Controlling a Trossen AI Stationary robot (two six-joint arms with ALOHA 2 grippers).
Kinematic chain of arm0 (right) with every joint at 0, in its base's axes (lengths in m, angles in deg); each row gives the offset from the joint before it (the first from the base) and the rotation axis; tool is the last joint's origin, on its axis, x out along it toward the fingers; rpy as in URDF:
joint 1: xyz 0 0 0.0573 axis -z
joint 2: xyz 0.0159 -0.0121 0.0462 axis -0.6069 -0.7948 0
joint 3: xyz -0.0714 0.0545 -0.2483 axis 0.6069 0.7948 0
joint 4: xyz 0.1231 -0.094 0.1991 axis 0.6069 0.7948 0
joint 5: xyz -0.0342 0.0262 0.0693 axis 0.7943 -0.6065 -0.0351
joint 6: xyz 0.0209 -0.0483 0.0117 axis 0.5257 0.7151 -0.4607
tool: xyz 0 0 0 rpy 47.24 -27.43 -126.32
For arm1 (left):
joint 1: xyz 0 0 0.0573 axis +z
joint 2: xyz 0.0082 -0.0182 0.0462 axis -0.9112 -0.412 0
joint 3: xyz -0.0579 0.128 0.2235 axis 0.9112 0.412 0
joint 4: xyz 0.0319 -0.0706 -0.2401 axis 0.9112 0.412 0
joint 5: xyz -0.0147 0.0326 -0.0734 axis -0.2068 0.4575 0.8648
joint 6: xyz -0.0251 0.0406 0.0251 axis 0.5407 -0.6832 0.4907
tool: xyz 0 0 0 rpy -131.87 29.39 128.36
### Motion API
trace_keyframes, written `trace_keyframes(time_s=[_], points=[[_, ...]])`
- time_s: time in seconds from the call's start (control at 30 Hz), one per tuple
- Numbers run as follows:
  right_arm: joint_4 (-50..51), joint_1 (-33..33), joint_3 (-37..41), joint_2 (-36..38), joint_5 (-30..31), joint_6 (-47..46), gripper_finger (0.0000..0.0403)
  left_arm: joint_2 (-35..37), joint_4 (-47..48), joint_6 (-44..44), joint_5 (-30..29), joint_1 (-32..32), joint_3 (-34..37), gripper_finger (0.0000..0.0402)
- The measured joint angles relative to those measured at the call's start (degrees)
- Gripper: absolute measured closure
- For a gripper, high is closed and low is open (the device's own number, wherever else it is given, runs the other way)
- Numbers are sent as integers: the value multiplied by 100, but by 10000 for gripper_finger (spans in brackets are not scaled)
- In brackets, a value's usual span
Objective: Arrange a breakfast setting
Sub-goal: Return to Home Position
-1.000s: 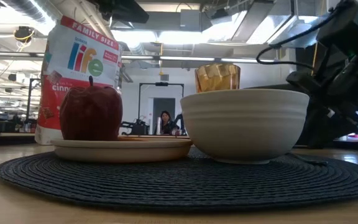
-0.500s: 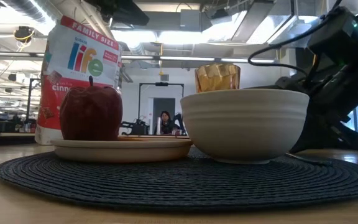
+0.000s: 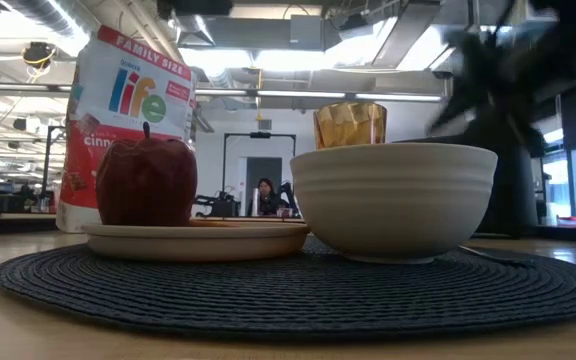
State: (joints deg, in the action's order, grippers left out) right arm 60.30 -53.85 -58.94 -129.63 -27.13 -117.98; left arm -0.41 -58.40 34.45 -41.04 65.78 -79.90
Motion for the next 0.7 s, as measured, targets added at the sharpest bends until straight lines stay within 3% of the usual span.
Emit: trace_keyframes(time_s=[0.13,0.23,0.3,0.4,0.53,0.7], points=[[759,11,-944,507,586,2255,288,245,-26,1,345,383,-214,293],[788,80,-1605,582,702,4367,315,310,-69,-31,1074,714,-262,322],[540,130,-2004,580,246,6026,346,362,-248,163,1687,902,-262,353],[246,240,-2540,581,-937,8008,392,383,-706,338,2331,1118,-275,393],[226,469,-3131,620,-1504,8633,392,407,-965,295,2560,1293,-275,399],[382,929,-3271,1105,-2434,8869,400,727,-942,350,2493,1352,25,401]])
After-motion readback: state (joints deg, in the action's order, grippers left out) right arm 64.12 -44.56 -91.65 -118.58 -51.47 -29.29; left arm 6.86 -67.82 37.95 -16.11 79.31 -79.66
